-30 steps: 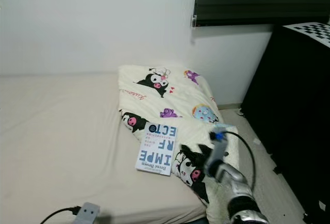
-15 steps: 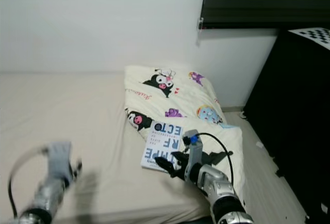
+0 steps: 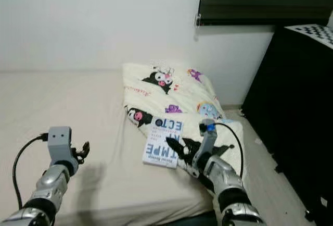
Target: Clean up the room
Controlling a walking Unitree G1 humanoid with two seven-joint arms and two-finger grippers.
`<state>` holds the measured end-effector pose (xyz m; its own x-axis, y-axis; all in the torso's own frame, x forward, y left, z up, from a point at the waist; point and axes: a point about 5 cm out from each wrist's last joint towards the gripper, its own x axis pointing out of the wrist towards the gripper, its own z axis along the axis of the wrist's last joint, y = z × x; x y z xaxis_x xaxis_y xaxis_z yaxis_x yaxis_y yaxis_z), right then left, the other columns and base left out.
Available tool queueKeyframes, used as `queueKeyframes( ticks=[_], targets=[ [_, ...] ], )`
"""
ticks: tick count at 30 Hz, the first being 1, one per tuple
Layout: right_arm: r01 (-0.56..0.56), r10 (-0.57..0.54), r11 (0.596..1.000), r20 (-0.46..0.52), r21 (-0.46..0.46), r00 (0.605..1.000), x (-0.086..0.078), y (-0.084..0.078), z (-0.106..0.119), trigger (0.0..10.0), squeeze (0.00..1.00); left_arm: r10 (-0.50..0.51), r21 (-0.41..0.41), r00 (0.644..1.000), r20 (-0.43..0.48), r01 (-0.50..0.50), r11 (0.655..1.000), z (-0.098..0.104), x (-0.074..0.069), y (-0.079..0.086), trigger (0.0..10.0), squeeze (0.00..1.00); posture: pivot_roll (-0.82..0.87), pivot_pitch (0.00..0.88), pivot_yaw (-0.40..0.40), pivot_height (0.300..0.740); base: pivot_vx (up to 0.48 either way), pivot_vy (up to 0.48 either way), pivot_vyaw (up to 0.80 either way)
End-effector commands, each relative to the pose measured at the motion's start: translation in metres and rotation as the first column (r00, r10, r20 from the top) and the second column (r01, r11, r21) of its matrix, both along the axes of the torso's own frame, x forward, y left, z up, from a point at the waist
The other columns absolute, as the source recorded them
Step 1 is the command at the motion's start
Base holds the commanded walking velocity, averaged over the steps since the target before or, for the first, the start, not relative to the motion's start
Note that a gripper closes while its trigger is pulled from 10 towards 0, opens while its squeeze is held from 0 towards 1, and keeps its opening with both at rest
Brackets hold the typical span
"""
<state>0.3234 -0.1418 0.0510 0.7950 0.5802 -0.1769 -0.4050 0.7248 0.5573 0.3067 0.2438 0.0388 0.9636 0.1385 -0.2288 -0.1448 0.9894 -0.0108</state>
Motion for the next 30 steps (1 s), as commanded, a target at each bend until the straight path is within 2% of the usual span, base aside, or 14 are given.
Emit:
queueKeyframes(
  ticks=[1,8,9,19,22,23,24,30],
  targets=[
    [0.022,-0.022,1.000,-0.029,0.018,0.999,-0.001,0.000,-0.004,10.0,0.00,-0.033,-0.032,0.999,0.029,0.034,0.999,0.003,0.004,-0.008,10.0,0.00,0.01,0.005,-0.038,0.615,0.000,0.000,0.00],
    [0.070,-0.068,0.995,-0.036,0.072,0.997,0.004,0.002,0.000,10.0,0.00,-0.087,-0.054,0.991,0.099,0.092,0.994,0.014,0.011,-0.014,10.0,0.00,0.02,0.021,-0.034,0.590,0.000,0.000,0.00],
    [0.091,-0.087,0.990,-0.039,0.106,0.995,0.007,0.002,0.003,10.0,0.00,-0.118,-0.041,0.986,0.122,0.123,0.992,0.018,0.013,-0.016,10.0,0.00,0.03,0.033,-0.031,0.580,0.000,0.000,0.00],
    [0.159,-0.156,0.969,-0.031,0.188,0.987,0.017,-0.003,0.014,10.0,0.00,-0.207,-0.001,0.961,0.185,0.211,0.977,0.027,0.012,-0.024,10.0,0.00,0.08,0.090,-0.022,0.555,0.000,0.000,0.00],
    [0.196,-0.194,0.954,-0.031,0.226,0.981,0.022,-0.009,0.020,10.0,0.00,-0.235,0.018,0.949,0.210,0.237,0.971,0.031,0.010,-0.025,10.0,0.00,0.10,0.116,-0.020,0.545,0.000,0.000,0.00],
    [0.205,-0.204,0.950,-0.029,0.234,0.978,0.024,-0.010,0.022,10.0,0.00,-0.253,0.034,0.941,0.224,0.252,0.967,0.034,0.007,-0.024,10.0,0.00,0.13,0.148,-0.012,0.540,0.000,0.000,0.00],
    [0.220,-0.221,0.948,-0.021,0.230,0.975,0.028,-0.011,0.027,10.0,0.00,-0.285,0.059,0.926,0.246,0.280,0.958,0.040,0.002,-0.025,10.0,0.00,0.15,0.176,-0.007,0.530,0.000,0.000,0.00],
    [0.236,-0.239,0.950,-0.013,0.203,0.971,0.034,-0.010,0.033,10.0,0.00,-0.345,0.104,0.899,0.270,0.329,0.939,0.052,-0.014,-0.027,10.0,0.00,0.19,0.242,0.002,0.520,0.000,0.000,0.00]
  ],
)
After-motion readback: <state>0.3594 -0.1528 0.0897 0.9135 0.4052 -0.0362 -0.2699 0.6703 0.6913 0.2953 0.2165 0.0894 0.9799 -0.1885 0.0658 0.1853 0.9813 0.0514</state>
